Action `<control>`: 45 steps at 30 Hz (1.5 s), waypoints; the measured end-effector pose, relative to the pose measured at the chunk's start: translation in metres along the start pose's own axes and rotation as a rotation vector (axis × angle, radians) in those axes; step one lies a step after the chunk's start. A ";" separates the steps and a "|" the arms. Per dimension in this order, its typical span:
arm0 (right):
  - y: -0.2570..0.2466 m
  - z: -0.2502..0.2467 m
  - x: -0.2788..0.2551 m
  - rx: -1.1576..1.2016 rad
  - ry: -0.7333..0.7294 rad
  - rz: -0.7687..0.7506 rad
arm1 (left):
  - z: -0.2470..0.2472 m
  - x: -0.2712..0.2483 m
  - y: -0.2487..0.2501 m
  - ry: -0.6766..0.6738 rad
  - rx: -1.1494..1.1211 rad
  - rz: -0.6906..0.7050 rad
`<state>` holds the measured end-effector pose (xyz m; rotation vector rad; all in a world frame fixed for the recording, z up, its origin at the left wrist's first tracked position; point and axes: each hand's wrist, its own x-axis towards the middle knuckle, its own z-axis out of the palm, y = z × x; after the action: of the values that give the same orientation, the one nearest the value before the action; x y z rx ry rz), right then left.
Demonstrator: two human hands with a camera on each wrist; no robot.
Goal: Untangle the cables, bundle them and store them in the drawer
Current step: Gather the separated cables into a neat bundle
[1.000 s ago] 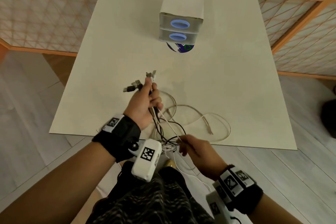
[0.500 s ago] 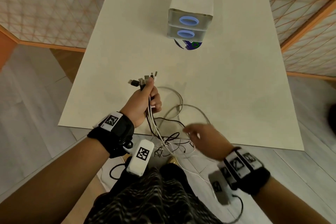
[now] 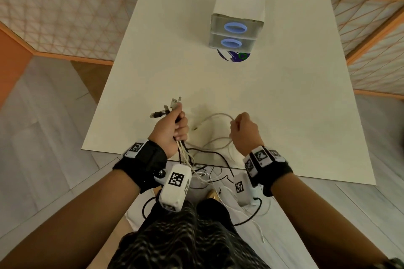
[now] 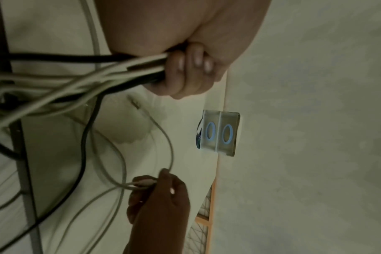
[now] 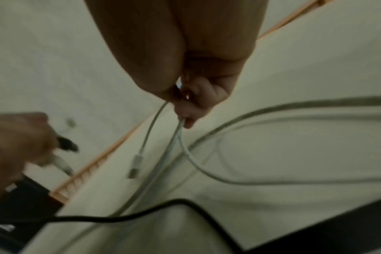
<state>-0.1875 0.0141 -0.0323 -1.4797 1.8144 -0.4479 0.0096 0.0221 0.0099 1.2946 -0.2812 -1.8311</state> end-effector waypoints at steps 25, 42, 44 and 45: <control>0.079 -0.012 -0.102 0.159 -0.332 -0.143 | 0.130 -0.020 0.012 -0.307 0.347 0.204; -0.009 -0.036 -0.094 0.300 -0.256 -0.321 | 0.146 -0.017 0.017 -0.250 0.051 0.075; 0.004 -0.033 -0.098 0.380 -0.262 -0.256 | 0.136 -0.007 0.038 -0.183 -0.177 0.110; 0.007 -0.036 -0.099 0.414 -0.259 -0.221 | 0.128 -0.003 0.046 -0.166 -0.239 0.117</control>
<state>-0.2124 0.1032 0.0184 -1.3750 1.2713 -0.6626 -0.0757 -0.0394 0.0961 0.9461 -0.2148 -1.8130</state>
